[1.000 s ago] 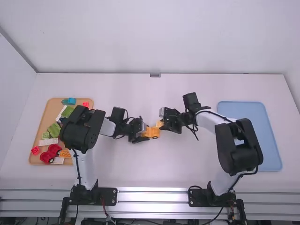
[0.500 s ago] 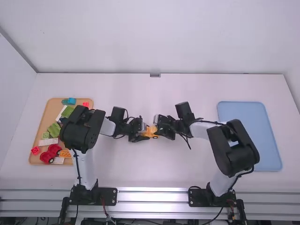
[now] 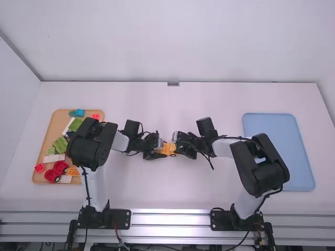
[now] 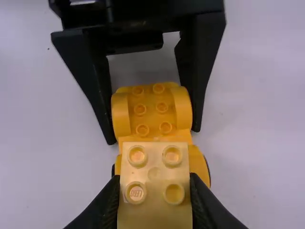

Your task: Assemble lego blocks to make yellow taxi

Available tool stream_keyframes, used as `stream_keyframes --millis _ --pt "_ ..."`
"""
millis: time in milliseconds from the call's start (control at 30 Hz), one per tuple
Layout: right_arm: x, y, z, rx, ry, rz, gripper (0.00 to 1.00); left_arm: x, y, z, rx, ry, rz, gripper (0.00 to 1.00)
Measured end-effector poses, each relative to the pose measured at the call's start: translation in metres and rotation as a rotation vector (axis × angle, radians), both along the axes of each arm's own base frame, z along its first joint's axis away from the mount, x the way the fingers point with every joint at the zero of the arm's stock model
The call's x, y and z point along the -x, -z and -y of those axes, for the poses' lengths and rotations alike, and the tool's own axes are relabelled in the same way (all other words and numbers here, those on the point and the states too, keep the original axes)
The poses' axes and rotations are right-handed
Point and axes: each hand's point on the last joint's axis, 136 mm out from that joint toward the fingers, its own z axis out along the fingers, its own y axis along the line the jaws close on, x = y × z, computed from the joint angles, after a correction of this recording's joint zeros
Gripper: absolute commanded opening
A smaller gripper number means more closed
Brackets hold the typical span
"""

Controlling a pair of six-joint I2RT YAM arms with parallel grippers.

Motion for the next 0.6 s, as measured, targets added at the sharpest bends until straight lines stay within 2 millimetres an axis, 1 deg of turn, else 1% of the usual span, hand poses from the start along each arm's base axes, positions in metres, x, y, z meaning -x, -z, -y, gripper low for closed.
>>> stream_keyframes --millis 333,500,600 --pt "-0.0028 -0.0019 -0.0012 -0.003 -0.024 0.046 0.18 0.0013 0.0002 0.0000 -0.001 0.005 -0.003 0.51" --pt "-0.0015 -0.0018 -0.0016 -0.007 -0.029 0.042 0.16 0.0015 0.0002 0.0000 -0.001 0.007 -0.002 0.51" --pt "-0.0042 -0.0025 -0.0036 -0.019 -0.031 0.056 0.15 0.0016 0.0004 -0.0001 -0.001 0.006 -0.003 0.51"
